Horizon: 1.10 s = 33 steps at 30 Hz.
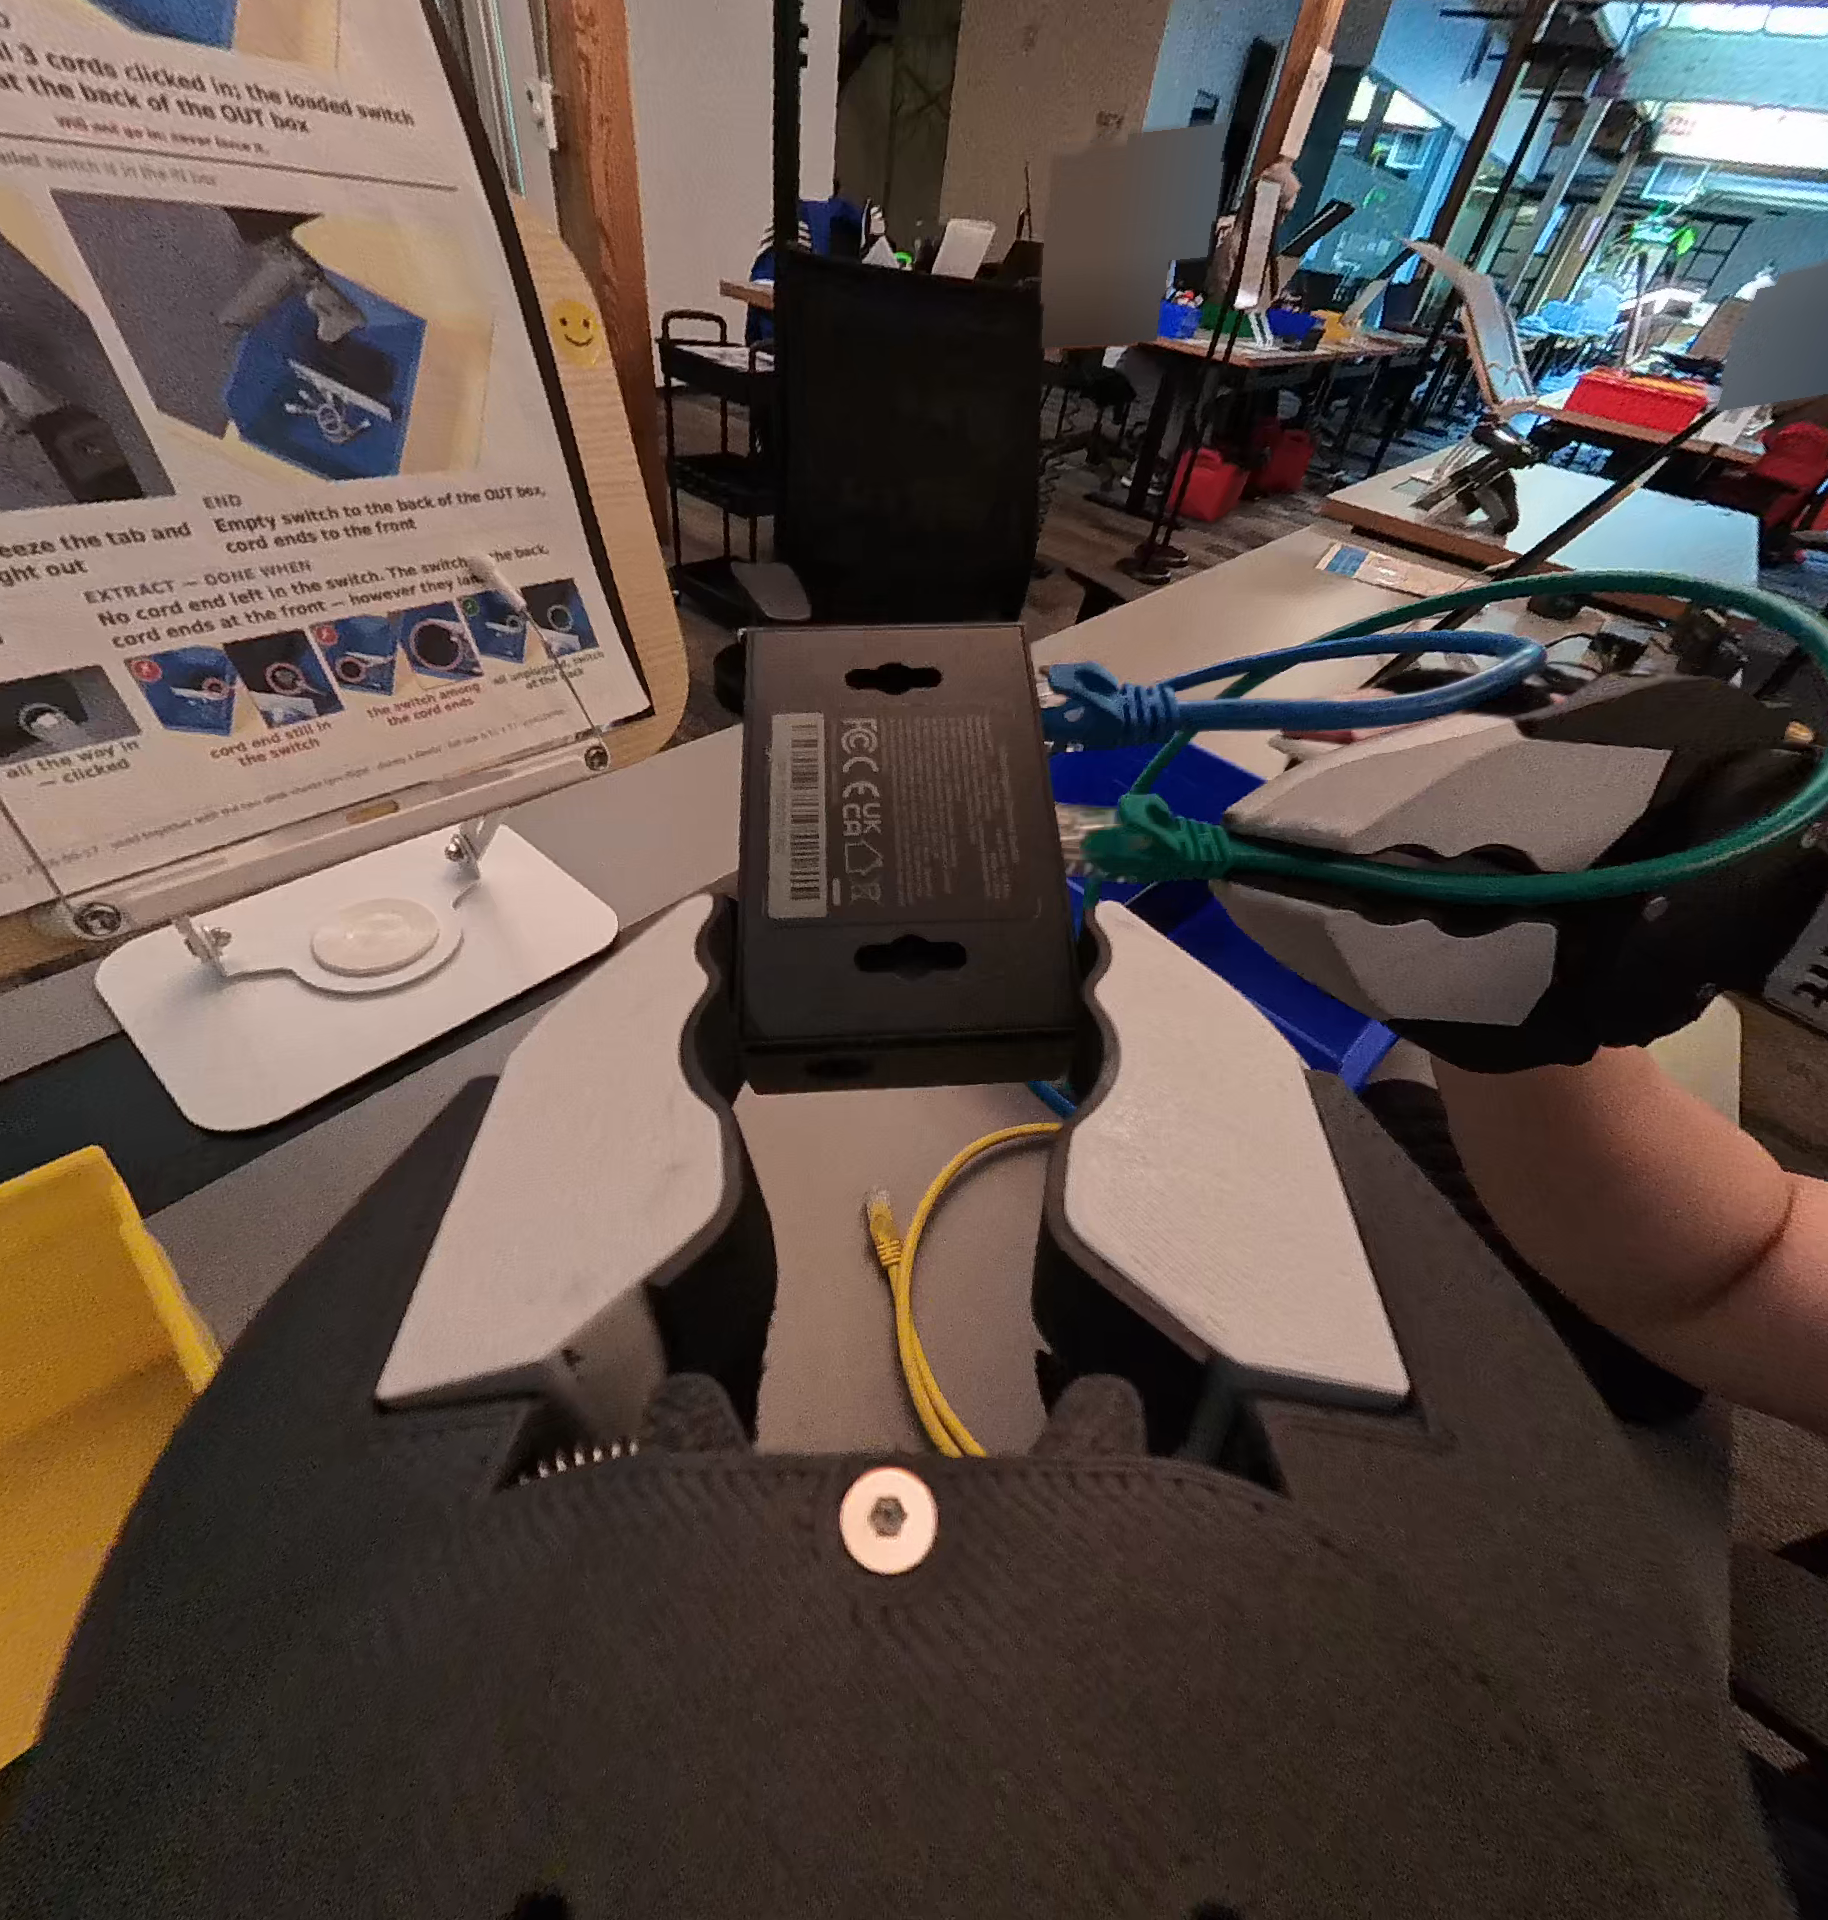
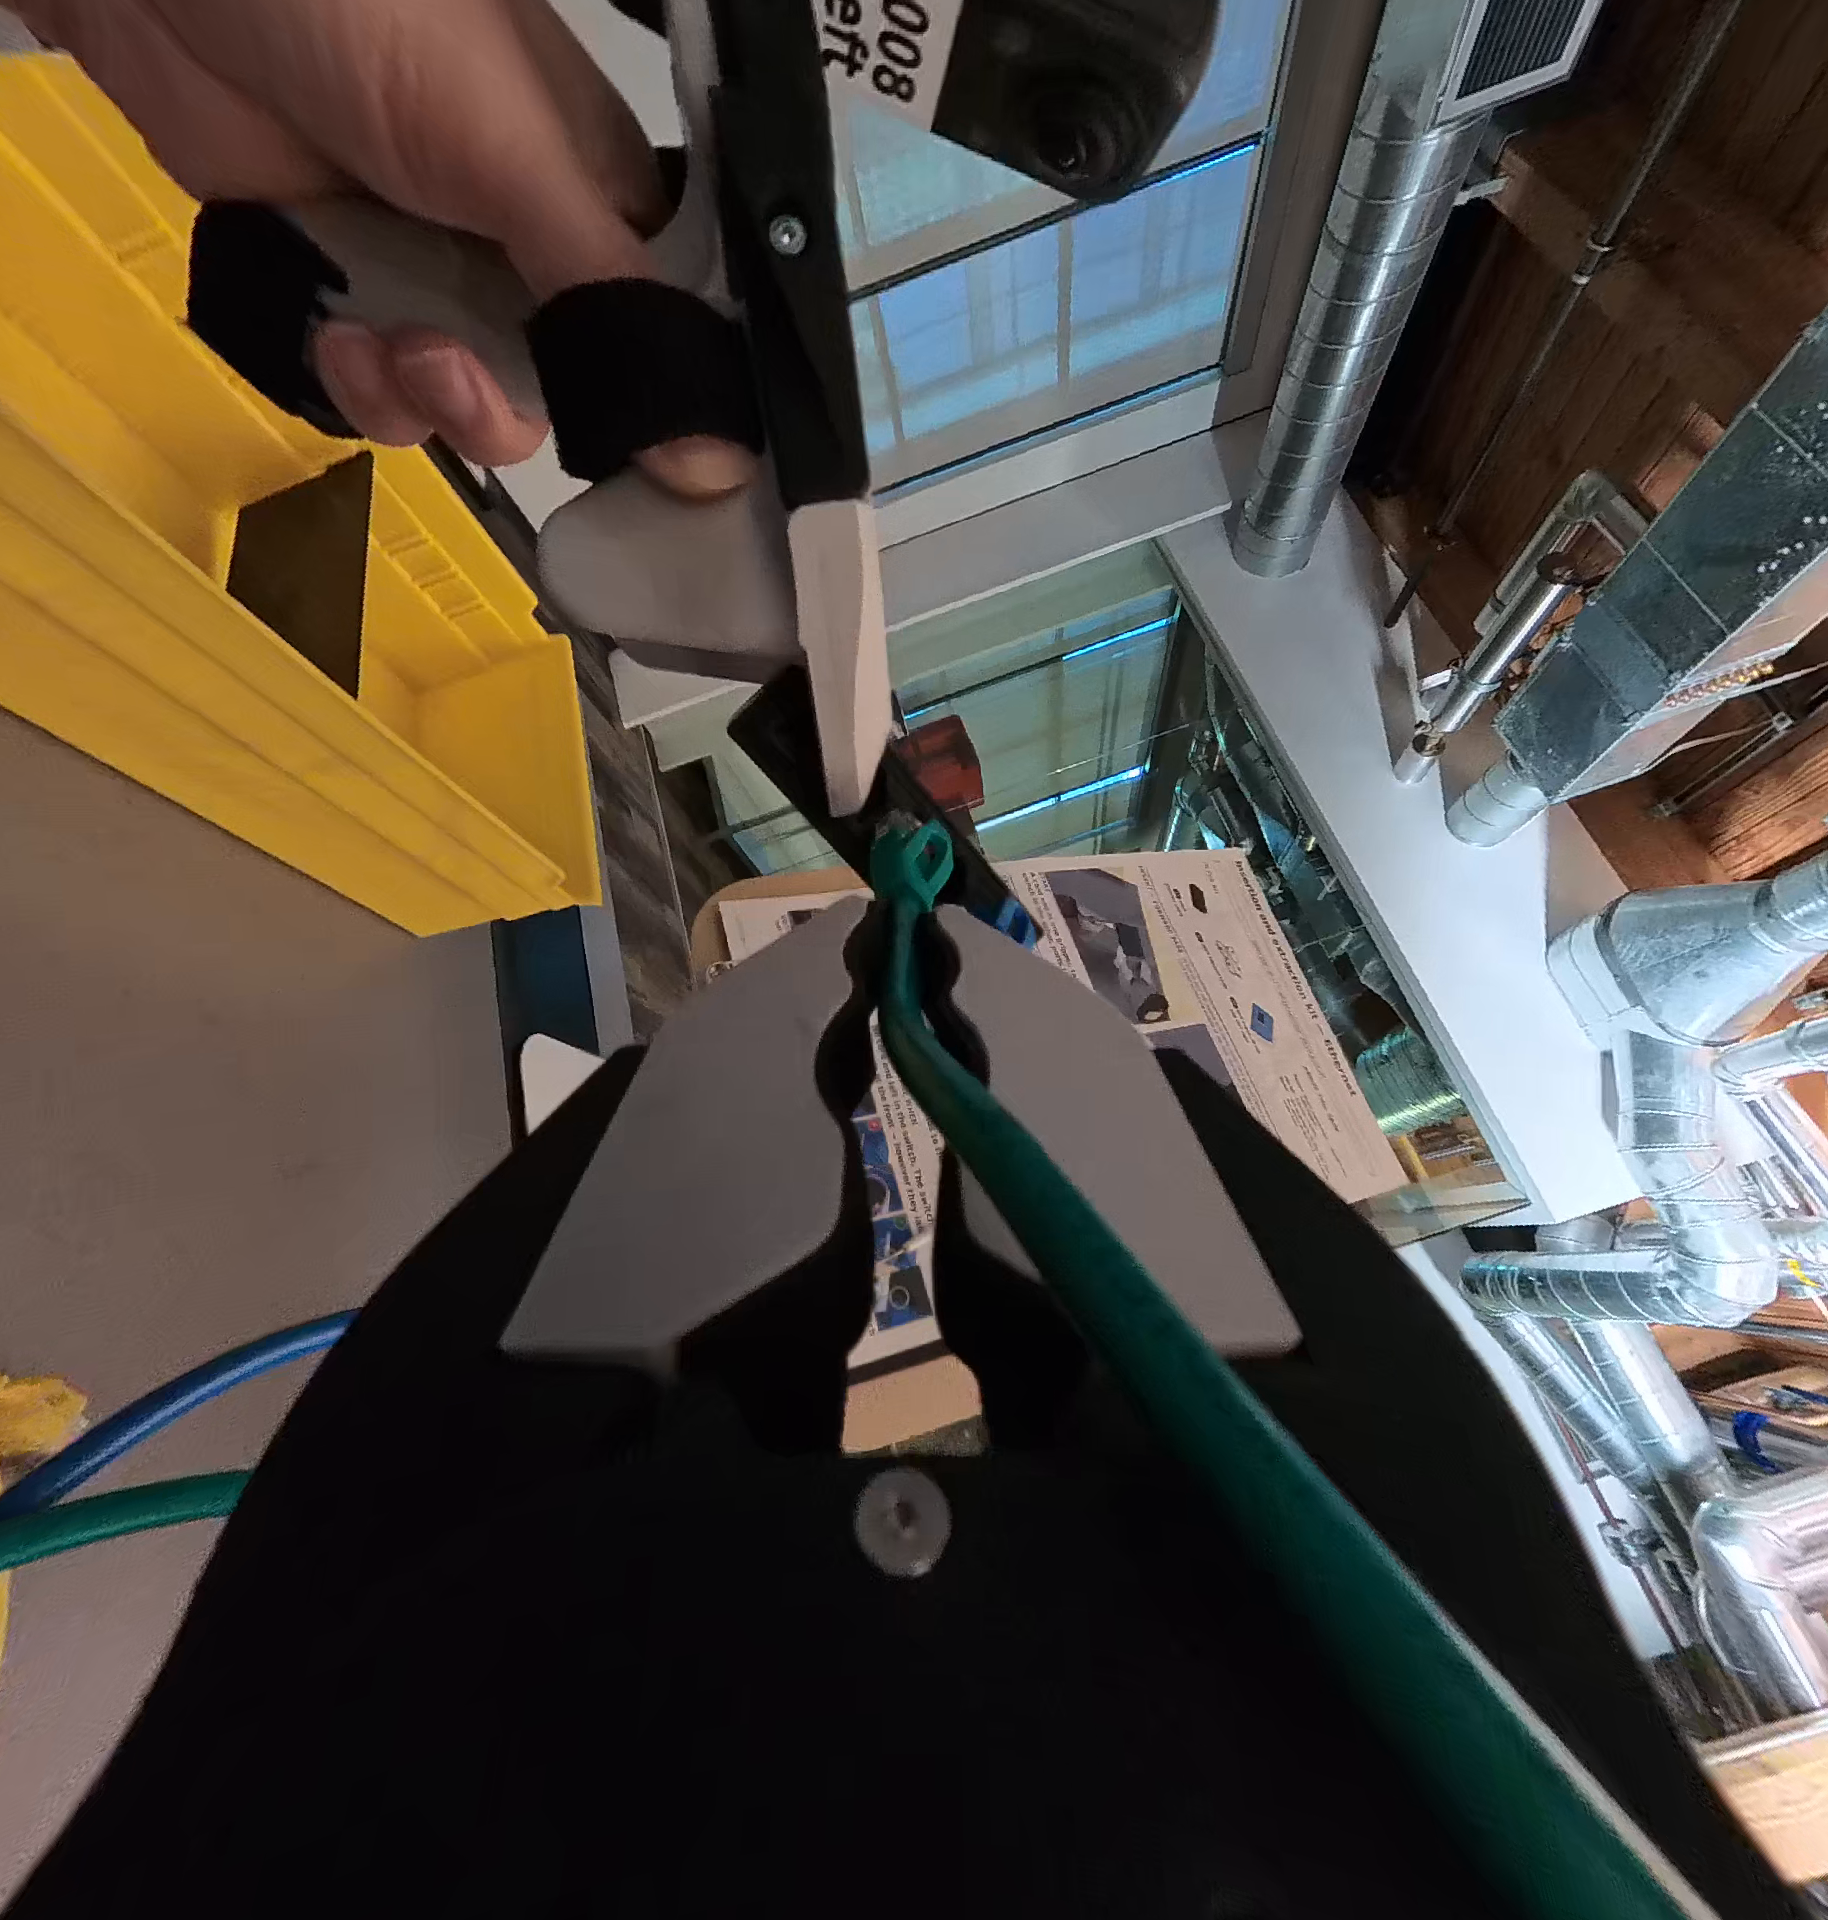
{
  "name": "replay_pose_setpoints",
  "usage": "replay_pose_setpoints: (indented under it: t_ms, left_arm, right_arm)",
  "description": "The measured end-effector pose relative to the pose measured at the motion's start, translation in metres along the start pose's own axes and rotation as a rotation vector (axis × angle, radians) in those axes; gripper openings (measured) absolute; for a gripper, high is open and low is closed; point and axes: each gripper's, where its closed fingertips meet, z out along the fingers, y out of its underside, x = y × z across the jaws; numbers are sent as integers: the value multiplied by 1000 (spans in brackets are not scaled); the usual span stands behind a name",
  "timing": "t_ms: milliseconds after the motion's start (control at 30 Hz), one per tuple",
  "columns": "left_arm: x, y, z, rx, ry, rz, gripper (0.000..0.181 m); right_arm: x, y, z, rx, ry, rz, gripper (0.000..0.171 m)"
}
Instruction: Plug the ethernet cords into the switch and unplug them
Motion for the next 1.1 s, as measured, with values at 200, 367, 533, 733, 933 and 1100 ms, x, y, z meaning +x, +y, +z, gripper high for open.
replay_pose_setpoints:
  t_ms: [200,367,533,733,933,1100]
  left_arm:
    - [1,1,2,-11,-49,89,60]
    - [6,-3,4,22,-45,113,60]
    - [11,-11,2,64,-64,141,60]
    - [25,-27,1,225,46,109,63]
    - [23,-22,7,268,106,125,61]
    - [21,-17,9,231,61,187,62]
  right_arm:
    - [0,1,1,5,3,25,7]
    - [5,-4,-2,45,31,66,7]
    - [10,-5,-4,58,72,64,8]
    - [21,-14,-13,78,117,24,7]
    - [19,-11,-13,84,104,38,7]
    - [18,-8,-13,69,100,30,7]
